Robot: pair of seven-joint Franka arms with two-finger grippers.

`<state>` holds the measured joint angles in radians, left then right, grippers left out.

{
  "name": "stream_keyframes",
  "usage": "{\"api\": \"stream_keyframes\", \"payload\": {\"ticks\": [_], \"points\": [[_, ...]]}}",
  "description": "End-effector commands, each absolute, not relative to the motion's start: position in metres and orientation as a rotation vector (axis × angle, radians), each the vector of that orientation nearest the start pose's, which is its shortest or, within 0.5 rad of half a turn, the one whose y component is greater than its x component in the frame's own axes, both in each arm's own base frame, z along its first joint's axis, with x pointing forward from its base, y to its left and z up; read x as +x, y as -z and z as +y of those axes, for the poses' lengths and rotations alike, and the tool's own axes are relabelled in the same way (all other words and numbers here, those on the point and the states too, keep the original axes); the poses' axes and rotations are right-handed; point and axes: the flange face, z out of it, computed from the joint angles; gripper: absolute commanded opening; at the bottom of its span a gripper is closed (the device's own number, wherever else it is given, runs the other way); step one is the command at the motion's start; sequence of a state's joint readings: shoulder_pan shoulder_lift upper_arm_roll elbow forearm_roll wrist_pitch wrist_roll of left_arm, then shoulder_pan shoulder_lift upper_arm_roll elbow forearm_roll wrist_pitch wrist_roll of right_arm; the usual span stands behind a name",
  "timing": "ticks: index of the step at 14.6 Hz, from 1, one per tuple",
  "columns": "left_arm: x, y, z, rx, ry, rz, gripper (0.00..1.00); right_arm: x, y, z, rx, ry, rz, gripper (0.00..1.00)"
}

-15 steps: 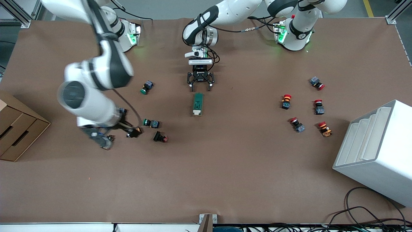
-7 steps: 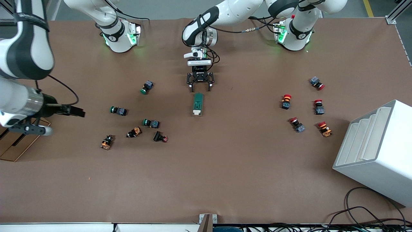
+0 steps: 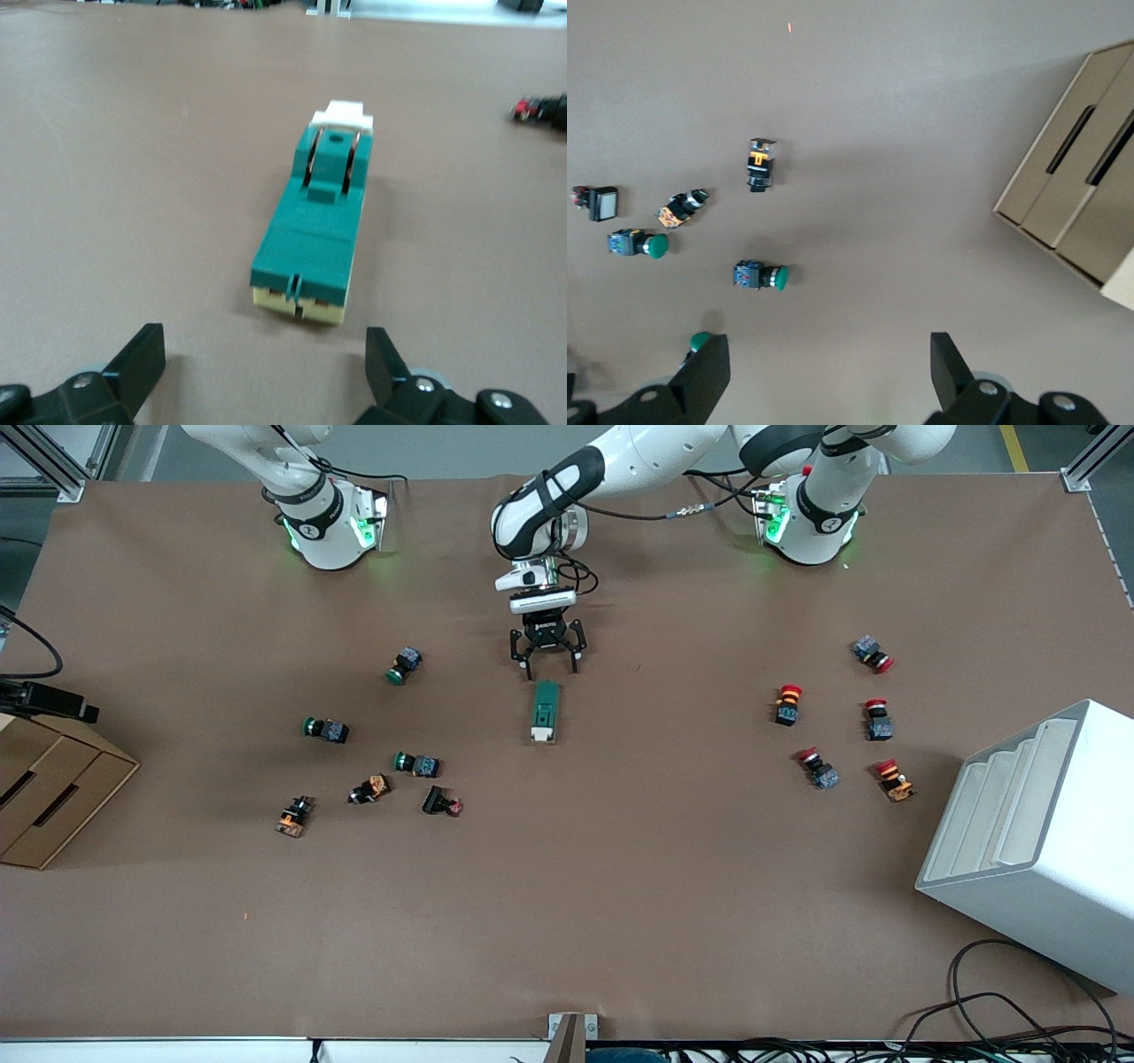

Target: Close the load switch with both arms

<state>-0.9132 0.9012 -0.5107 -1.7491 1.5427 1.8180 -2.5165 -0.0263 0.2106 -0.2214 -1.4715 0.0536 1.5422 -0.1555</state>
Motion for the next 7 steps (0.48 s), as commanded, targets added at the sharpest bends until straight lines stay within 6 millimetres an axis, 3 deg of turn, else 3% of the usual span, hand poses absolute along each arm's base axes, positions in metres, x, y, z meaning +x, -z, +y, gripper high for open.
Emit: {"api": "stream_keyframes", "payload": {"ticks": [1,4,7], "points": [[0.192,-0.115,-0.612,-2.712,1.183,-0.291,1.0,0.597,-0.561,-0.105,-3.193,-0.213,0.072,1.0],[0.21,-0.141,-0.632,-2.727,1.087,-0.388,1.0,0.591,-0.599,-0.105,-3.183,-0.212,0.084,1.0],[0.216,-0.159,-0.64,-2.738,1.015,-0.41,1.0,0.594,-0.611,-0.106,-3.198,-0.164,0.08,1.0]]}}
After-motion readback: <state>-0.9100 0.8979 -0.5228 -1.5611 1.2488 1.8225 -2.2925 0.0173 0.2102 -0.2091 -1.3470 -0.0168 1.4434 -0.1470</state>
